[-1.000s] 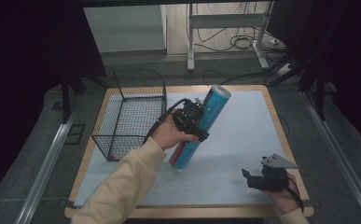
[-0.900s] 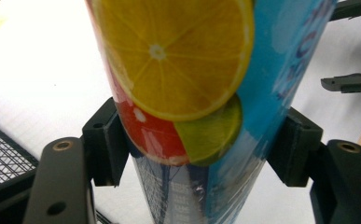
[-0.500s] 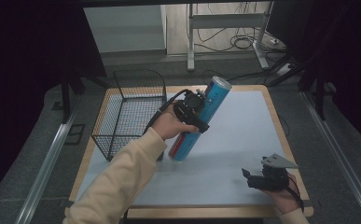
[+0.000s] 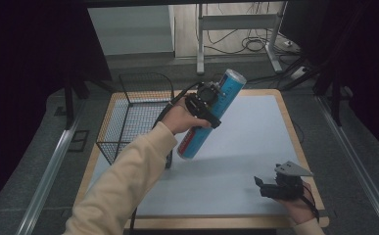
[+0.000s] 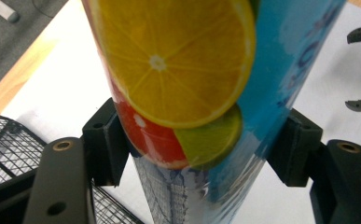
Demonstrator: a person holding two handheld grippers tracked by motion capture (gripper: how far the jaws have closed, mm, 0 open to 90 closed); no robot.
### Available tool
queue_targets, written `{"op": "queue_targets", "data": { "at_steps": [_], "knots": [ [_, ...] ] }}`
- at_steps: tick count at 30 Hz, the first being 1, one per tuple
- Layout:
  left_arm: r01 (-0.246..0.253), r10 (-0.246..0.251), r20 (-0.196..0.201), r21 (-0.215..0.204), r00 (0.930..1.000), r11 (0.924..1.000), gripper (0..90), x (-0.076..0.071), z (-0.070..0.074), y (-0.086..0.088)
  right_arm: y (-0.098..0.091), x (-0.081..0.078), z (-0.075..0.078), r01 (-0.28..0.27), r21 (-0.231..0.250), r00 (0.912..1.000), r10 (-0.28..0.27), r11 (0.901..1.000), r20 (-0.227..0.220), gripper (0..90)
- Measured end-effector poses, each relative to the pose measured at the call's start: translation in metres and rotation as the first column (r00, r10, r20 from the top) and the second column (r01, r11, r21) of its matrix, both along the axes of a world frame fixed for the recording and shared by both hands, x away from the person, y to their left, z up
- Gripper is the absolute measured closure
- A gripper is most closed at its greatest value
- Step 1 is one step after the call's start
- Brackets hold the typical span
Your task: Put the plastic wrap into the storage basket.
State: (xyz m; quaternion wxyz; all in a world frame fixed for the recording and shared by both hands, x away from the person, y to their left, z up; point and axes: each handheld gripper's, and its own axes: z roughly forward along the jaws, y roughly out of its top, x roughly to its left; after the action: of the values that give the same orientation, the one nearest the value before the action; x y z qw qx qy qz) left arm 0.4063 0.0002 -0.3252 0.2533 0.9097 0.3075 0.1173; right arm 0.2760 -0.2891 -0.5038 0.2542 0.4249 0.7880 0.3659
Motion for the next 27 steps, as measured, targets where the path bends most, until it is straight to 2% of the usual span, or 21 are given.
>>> {"op": "queue_targets", "data": {
  "at_steps": [11, 27],
  "knots": [
    [-0.016, 0.016, 0.028, 0.013, 0.9995, 0.9998, 32.0, 0.009, 0.014, 0.007, -0.001, 0.001, 0.000, 0.001, -0.002, 1.0000, -0.001, 1.0000, -0.002, 9.9],
    [-0.061, 0.060, 0.046, 0.024, 0.9972, 0.9978, 32.0, 0.016, 0.029, 0.032, 0.000, 0.001, -0.001, 0.003, -0.003, 1.0000, -0.003, 1.0000, -0.007, 9.9]
  ]
}}
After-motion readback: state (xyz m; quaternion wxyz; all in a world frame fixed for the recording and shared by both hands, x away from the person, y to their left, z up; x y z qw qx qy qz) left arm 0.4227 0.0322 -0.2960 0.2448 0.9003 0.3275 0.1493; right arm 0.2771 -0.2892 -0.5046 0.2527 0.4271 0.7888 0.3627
